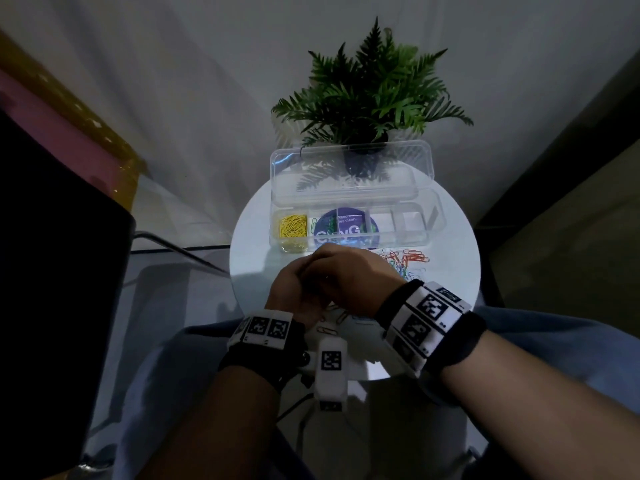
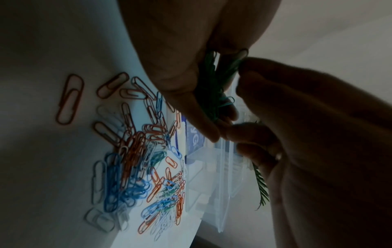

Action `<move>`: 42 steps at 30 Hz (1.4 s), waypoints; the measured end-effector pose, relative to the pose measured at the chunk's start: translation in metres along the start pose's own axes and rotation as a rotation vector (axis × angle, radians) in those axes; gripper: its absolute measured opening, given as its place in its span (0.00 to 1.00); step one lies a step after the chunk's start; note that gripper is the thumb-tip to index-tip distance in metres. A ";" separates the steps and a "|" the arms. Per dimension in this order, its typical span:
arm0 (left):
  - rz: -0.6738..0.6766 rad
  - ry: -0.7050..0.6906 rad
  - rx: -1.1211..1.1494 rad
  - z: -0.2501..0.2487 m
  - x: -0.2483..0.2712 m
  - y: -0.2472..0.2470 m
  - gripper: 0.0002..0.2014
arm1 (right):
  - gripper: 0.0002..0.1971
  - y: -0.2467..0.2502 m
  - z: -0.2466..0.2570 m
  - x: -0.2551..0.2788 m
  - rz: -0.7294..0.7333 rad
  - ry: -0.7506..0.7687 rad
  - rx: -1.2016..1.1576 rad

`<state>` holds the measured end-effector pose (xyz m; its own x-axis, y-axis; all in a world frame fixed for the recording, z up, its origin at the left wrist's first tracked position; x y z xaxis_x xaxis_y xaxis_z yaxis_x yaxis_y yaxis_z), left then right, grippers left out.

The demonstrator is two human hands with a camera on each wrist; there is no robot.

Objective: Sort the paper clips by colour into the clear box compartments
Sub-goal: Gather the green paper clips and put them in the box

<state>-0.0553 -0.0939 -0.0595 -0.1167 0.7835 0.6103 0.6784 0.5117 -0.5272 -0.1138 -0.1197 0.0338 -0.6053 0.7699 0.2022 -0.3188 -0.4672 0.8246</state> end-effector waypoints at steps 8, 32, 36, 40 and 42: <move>0.065 -0.003 0.161 -0.006 0.000 0.001 0.24 | 0.08 0.022 -0.086 0.004 -0.120 -0.396 -0.037; 0.021 0.014 0.140 -0.002 0.000 0.001 0.16 | 0.08 -0.017 -0.108 -0.002 -0.017 -0.488 0.004; 0.016 0.014 0.142 -0.002 0.000 0.001 0.16 | 0.12 -0.018 -0.104 -0.002 -0.003 -0.467 -0.025; 0.031 0.014 0.151 -0.002 -0.001 -0.001 0.16 | 0.04 -0.015 -0.113 0.003 -0.003 -0.496 -0.222; 0.039 0.008 0.155 -0.002 -0.001 -0.002 0.16 | 0.05 -0.014 -0.117 0.005 -0.025 -0.498 -0.322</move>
<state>-0.0549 -0.0967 -0.0579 -0.0859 0.8012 0.5922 0.5622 0.5297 -0.6351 -0.1976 -0.1597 -0.0382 -0.2047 0.8571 0.4726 -0.5804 -0.4951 0.6465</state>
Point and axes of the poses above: each hand's wrist, its own x-axis away from the middle knuckle, its own y-axis out of the back of the hand, z = x × y, the point moved 8 cm from there along -x, towards the middle knuckle, and after that the axes turned 10 degrees about -y, right-handed, at the moved point
